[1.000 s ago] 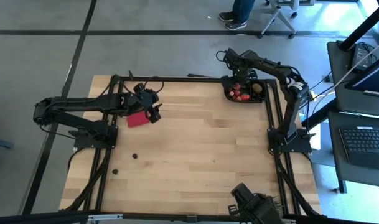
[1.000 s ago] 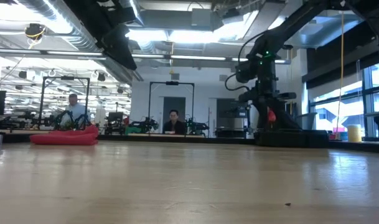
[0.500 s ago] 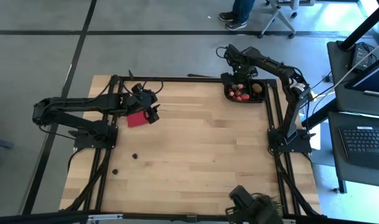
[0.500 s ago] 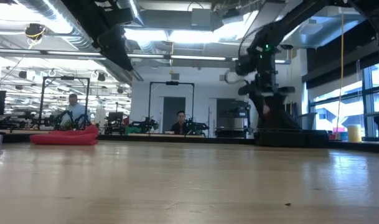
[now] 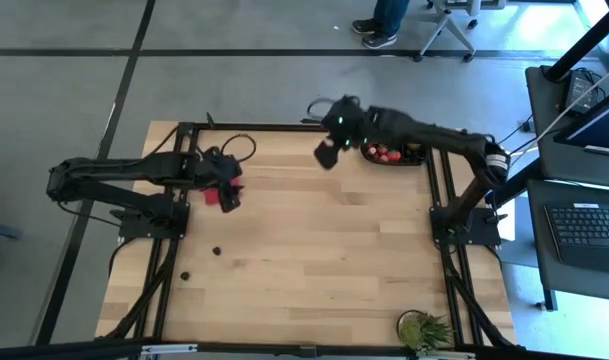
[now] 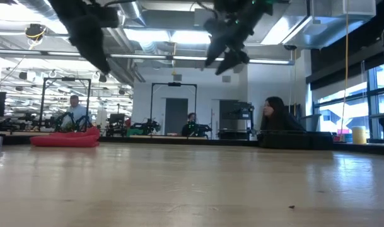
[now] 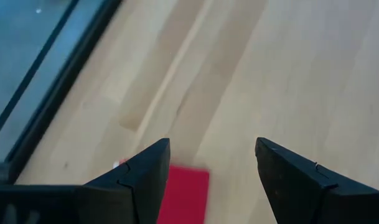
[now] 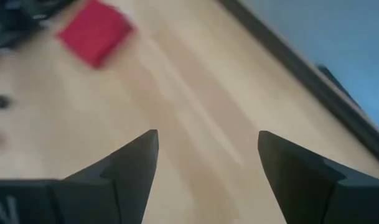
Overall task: Pick and placing Produce into tupperware
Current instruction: Put the black raspberry into the black bin
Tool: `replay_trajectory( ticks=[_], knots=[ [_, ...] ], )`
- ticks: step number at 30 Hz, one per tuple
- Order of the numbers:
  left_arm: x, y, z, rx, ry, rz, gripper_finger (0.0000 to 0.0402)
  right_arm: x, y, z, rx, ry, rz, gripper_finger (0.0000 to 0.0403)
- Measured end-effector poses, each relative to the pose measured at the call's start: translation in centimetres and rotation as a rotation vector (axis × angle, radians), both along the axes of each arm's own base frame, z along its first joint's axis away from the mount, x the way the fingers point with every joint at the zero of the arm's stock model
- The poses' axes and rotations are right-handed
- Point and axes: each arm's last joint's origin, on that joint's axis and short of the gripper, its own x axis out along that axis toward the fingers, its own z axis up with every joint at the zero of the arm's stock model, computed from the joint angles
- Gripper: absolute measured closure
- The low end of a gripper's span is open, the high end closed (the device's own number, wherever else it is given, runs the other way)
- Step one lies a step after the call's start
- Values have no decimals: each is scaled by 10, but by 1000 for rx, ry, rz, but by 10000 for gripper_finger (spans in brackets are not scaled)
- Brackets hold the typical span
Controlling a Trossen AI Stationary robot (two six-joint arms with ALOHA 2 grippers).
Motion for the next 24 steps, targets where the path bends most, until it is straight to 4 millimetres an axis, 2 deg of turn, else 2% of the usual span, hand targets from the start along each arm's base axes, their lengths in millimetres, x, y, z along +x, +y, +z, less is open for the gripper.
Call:
replay_trajectory(
  ticks=[4, 8, 12, 18, 24],
  knots=[
    [-9, -9, -4, -31, 87, -10, 173, 16, 40, -17, -16, -56, 108, 126],
    [-14, -17, -8, -53, 153, -21, 173, 26, 71, -54, -11, -119, 180, 125],
    [-13, -25, -8, -54, 154, -62, 173, 29, 92, -84, -12, -232, 212, 125],
    [-14, -41, -12, -79, 181, -163, 173, 26, 101, -100, -4, -308, 219, 125],
    [-23, -62, -44, -178, 272, -278, 173, 27, 100, -97, -16, -340, 217, 125]
  ],
)
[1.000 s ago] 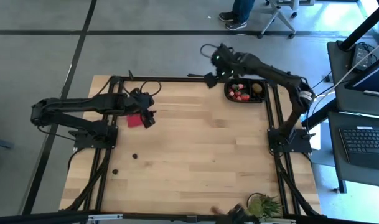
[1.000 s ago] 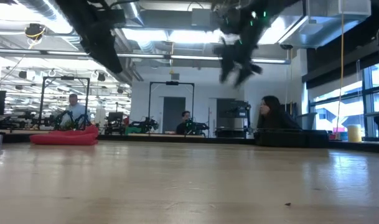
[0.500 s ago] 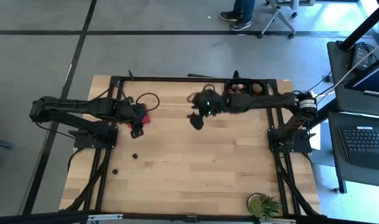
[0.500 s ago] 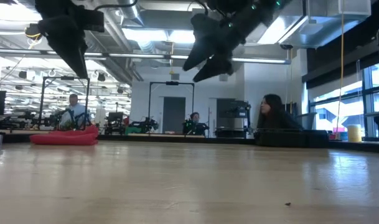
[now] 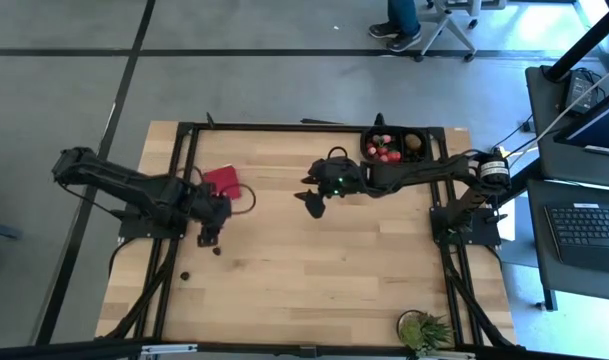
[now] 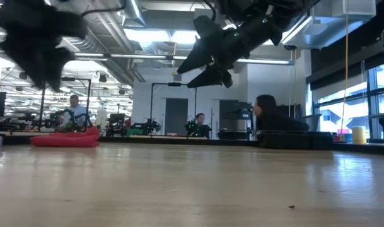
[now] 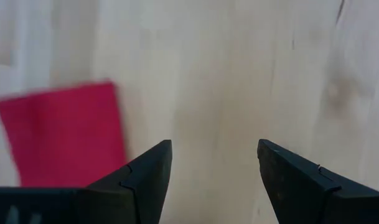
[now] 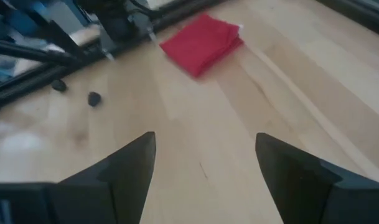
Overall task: Pick and placing Produce into tupperware
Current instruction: Put the black raspberry into the black bin
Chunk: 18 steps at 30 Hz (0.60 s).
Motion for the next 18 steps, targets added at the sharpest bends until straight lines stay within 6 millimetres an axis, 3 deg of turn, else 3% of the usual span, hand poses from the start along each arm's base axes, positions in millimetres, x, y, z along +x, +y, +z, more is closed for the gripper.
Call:
replay_trajectory(
  ticks=[5, 13, 18],
  knots=[
    [-9, -13, -22, -53, 49, -1, 173, 1, 0, 2, -6, -18, 3, 125],
    [-3, -36, -25, -123, -94, -90, 181, 1, 0, 2, -8, -19, 5, 125],
    [-7, -43, -33, -134, -104, -49, 190, 1, 0, 2, -8, -17, 5, 125]
  ],
)
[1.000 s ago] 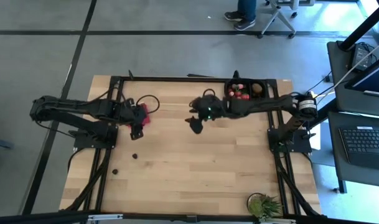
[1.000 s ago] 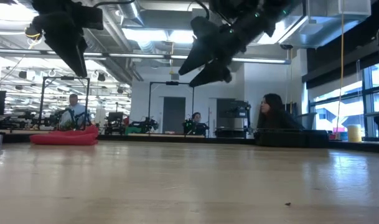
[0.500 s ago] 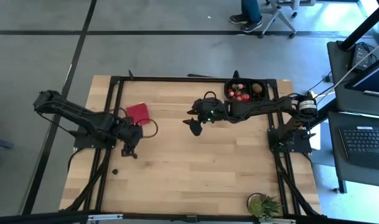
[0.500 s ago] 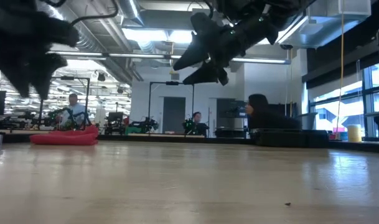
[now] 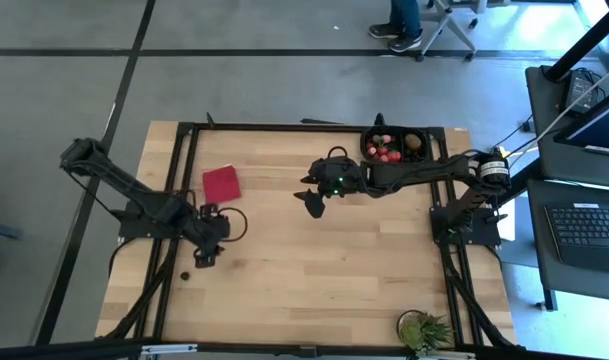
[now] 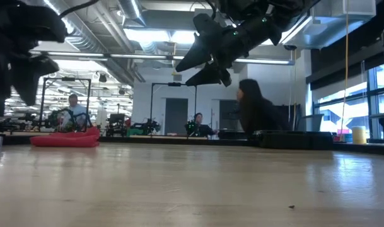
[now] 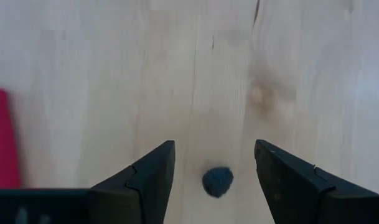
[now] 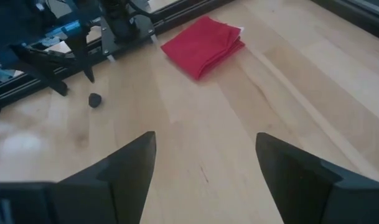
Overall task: Pick and placing Produce into tupperware
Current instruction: Put the black raspberry into the black bin
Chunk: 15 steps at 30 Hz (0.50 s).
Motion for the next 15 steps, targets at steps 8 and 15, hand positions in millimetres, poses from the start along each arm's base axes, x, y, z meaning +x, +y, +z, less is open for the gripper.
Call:
replay_trajectory(
  ticks=[8, 15],
  knots=[
    [-2, -13, -18, 12, 89, 23, 201, 0, 0, 0, 0, 2, 0, 125],
    [1, -24, -37, 83, 194, -15, 202, 0, 0, 0, 0, 0, 0, 125]
  ],
)
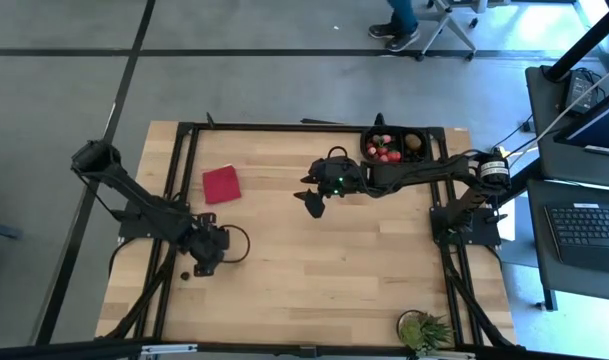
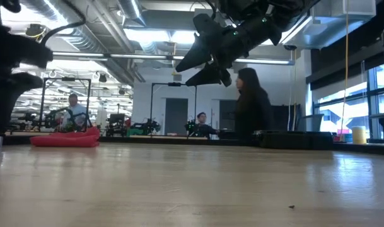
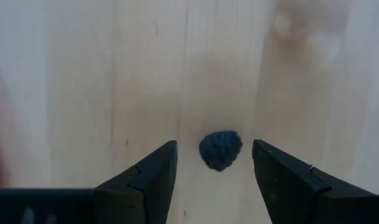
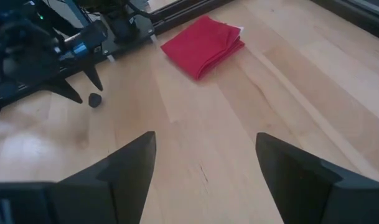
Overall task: Pick and placing Produce into tupperware
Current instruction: Put the black raspberry into the black bin
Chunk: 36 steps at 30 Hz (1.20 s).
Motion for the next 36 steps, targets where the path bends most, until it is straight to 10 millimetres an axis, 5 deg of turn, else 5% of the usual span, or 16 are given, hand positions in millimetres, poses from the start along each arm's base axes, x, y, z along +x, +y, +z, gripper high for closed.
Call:
replay_trajectory(
  ticks=[12, 29, 36],
  knots=[
    [4, -6, -20, 35, 119, -15, 202, 0, 0, 0, 2, -2, -1, 125],
    [9, -9, -22, 24, 83, -22, 203, 0, 0, 0, 3, -3, -2, 125],
    [9, -9, -22, 23, 83, -21, 236, 0, 0, 0, 3, -2, -2, 125]
  ],
)
